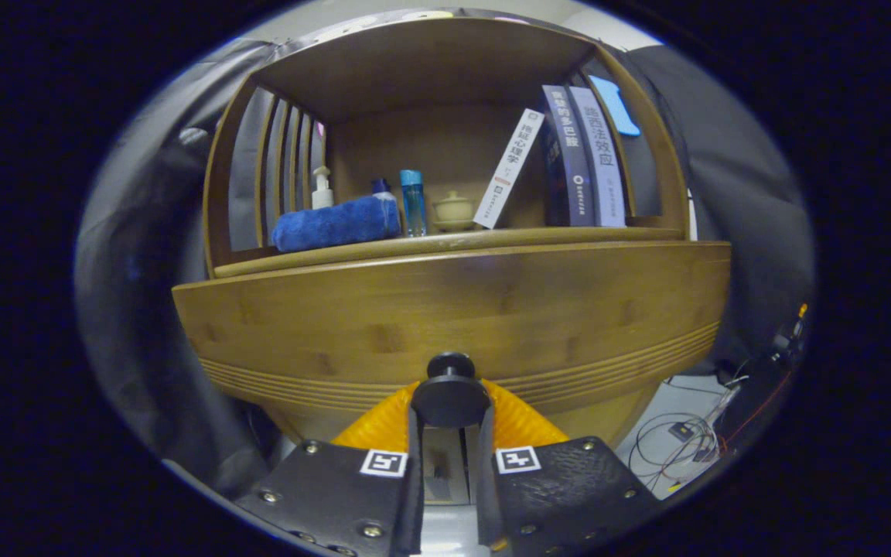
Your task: Pull open the drawer, take out the items inside it, and place them on the countertop above the cabinet.
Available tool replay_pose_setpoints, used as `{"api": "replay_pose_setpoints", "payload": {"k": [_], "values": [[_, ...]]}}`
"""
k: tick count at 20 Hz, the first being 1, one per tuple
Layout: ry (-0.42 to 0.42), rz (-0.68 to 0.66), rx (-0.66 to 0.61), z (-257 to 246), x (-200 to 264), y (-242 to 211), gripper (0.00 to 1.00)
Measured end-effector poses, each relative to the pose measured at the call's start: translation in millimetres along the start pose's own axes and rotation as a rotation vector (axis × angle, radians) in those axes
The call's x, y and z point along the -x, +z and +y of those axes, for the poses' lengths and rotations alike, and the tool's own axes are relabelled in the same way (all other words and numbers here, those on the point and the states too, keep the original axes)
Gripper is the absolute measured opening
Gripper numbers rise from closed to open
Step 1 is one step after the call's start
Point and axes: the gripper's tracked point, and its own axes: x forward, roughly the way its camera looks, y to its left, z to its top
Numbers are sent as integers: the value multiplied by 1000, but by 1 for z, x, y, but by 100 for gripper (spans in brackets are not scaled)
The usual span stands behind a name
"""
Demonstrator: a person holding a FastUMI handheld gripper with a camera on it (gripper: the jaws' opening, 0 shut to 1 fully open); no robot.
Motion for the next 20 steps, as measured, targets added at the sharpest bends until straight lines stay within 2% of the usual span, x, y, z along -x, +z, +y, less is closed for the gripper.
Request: {"api": "replay_pose_setpoints", "payload": {"k": [9, 11, 13, 15, 16, 17, 20], "values": [[13, 19, 5, 3, 90, -33, 28], [-13, 37, 14, -2, 108, -44, 27], [-15, -51, 19, 7, 129, -25, 17], [15, -119, 124, 14, 140, 3, 16], [4, -147, 151, 13, 148, 20, 16], [-24, -171, 157, 10, 158, 33, 16], [-36, -267, 104, 3, 187, 75, 16]]}}
